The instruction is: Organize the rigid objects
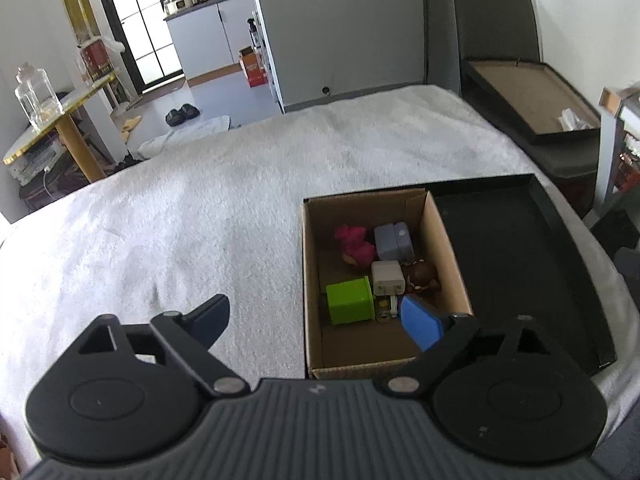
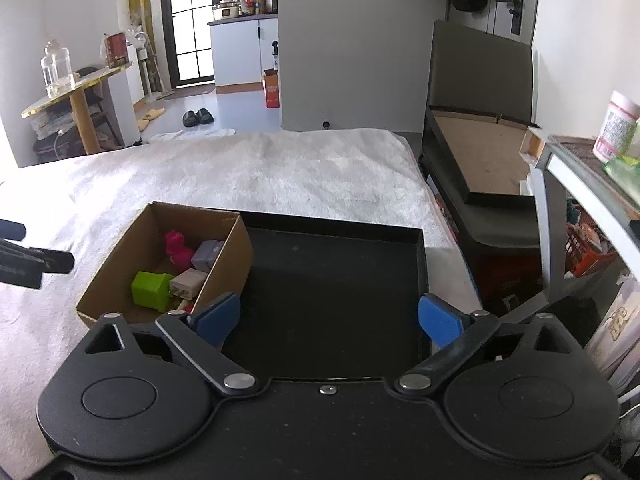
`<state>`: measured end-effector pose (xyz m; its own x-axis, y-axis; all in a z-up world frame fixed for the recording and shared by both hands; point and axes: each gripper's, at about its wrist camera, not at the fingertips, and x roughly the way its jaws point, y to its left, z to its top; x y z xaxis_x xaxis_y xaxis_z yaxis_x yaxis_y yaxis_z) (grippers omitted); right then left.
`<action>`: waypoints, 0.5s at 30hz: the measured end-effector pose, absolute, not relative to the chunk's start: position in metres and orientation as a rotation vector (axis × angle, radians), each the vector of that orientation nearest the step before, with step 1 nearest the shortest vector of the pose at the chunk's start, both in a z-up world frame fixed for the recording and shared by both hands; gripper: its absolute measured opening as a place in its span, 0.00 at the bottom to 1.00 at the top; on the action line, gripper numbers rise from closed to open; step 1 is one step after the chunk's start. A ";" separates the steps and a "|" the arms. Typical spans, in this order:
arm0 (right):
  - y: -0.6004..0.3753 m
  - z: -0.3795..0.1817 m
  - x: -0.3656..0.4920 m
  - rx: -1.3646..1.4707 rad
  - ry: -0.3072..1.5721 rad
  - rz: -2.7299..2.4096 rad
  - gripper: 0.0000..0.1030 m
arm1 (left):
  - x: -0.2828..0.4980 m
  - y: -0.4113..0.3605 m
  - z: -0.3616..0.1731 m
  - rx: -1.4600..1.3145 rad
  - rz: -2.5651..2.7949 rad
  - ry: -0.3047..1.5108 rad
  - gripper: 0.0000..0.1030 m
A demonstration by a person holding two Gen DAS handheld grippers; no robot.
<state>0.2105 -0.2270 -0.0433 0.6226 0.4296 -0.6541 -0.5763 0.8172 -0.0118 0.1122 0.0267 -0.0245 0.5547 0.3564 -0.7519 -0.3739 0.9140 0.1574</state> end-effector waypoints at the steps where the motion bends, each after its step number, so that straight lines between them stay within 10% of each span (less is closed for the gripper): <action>1: -0.229 -0.041 0.209 -0.227 0.685 0.583 0.98 | 0.109 0.027 -0.020 -0.020 0.430 0.878 0.92; 15: -0.265 -0.008 0.184 -0.066 0.731 0.614 1.00 | 0.056 0.026 0.021 -0.074 0.429 0.816 0.97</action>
<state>0.1845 -0.2650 -0.0078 0.5781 0.5019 -0.6433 -0.5463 0.8237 0.1518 0.0560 0.0255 0.0207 0.6048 0.3423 -0.7191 -0.3982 0.9119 0.0992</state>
